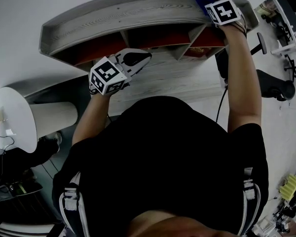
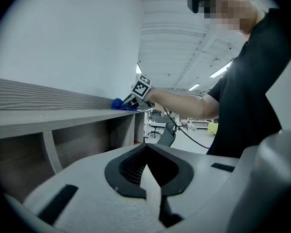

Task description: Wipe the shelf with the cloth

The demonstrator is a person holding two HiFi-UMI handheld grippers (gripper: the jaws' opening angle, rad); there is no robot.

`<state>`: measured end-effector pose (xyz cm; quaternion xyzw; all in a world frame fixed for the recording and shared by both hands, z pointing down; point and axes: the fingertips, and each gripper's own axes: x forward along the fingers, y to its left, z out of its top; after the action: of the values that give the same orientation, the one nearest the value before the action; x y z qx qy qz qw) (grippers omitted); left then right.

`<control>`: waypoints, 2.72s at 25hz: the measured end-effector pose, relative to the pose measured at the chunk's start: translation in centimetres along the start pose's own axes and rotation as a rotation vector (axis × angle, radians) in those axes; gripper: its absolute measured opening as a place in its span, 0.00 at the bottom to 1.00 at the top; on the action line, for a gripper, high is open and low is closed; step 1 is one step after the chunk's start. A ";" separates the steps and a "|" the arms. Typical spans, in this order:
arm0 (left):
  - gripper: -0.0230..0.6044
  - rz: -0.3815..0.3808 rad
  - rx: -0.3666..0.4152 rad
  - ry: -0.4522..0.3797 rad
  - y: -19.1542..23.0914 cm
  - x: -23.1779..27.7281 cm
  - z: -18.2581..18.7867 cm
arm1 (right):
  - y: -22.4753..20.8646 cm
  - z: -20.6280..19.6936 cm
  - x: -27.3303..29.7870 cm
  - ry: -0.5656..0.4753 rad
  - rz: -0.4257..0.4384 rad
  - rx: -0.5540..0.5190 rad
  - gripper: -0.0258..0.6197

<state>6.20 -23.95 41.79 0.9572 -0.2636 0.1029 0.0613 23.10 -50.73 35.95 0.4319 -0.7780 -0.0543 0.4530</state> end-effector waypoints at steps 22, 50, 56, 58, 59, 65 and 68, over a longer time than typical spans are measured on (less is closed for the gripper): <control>0.06 0.041 0.017 0.001 0.3 -7.4 -0.7 | 10.2 7.8 0.1 -0.059 0.118 -0.073 0.11; 0.06 0.138 -0.019 -0.010 1.9 -19.0 -3.8 | 24.3 18.4 -0.2 -0.119 0.241 -0.183 0.11; 0.06 0.162 -0.027 -0.023 2.2 -21.4 -4.3 | 27.1 20.4 -0.3 -0.128 0.257 -0.216 0.11; 0.06 0.168 -0.032 -0.021 2.3 -22.1 -4.6 | 28.0 21.0 -0.4 -0.132 0.264 -0.225 0.11; 0.06 0.171 -0.035 -0.018 2.4 -22.5 -4.8 | 28.4 21.4 -0.5 -0.135 0.268 -0.228 0.11; 0.06 0.191 -0.044 -0.016 2.8 -24.7 -5.6 | 31.0 23.2 -0.6 -0.147 0.281 -0.256 0.11; 0.06 0.198 -0.040 -0.018 2.8 -25.6 -5.5 | 32.2 24.1 -0.8 -0.153 0.289 -0.265 0.11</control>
<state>-17.68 -12.77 41.47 0.9258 -0.3596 0.0947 0.0677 -14.90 -37.50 36.69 0.2471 -0.8499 -0.1234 0.4487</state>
